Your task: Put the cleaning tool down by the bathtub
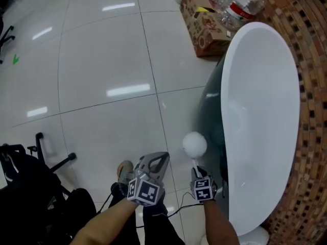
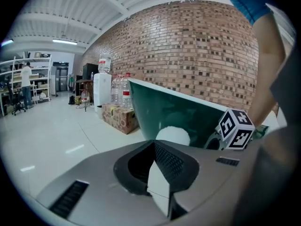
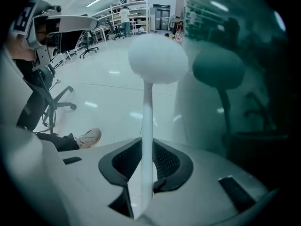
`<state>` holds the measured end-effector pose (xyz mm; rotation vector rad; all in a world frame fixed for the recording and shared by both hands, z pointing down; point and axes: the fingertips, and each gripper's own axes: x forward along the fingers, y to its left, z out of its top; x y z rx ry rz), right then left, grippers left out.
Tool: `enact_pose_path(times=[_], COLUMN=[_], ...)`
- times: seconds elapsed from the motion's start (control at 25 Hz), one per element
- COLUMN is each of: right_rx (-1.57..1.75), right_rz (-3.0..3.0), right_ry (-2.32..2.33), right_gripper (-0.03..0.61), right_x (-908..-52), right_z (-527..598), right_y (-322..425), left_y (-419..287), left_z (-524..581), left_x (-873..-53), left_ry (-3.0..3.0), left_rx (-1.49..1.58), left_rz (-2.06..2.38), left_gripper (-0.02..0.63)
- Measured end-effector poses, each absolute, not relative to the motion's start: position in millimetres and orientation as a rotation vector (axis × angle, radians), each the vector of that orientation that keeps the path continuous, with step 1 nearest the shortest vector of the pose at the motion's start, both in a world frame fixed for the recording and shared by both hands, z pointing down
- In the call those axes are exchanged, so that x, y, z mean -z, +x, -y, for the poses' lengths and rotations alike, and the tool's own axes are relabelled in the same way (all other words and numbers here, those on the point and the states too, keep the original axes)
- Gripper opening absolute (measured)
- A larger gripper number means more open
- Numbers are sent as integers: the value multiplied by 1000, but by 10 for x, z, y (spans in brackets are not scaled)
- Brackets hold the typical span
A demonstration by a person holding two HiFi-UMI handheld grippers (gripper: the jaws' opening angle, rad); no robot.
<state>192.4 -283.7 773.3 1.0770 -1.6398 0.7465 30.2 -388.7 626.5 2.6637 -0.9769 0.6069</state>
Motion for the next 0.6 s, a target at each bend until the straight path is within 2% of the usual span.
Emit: enact_pose_path(times=[0.6], right_rx=[-766], right_rz=[1549], right_ry=[1091], right_gripper=[92], right_x=[-9657], right_z=[2938], right_y=[1977], left_y=[194], left_z=[3857], left_x=[-8039], left_ry=[2601], left_rx=[-582], left_rz=[966], left_gripper=[-3])
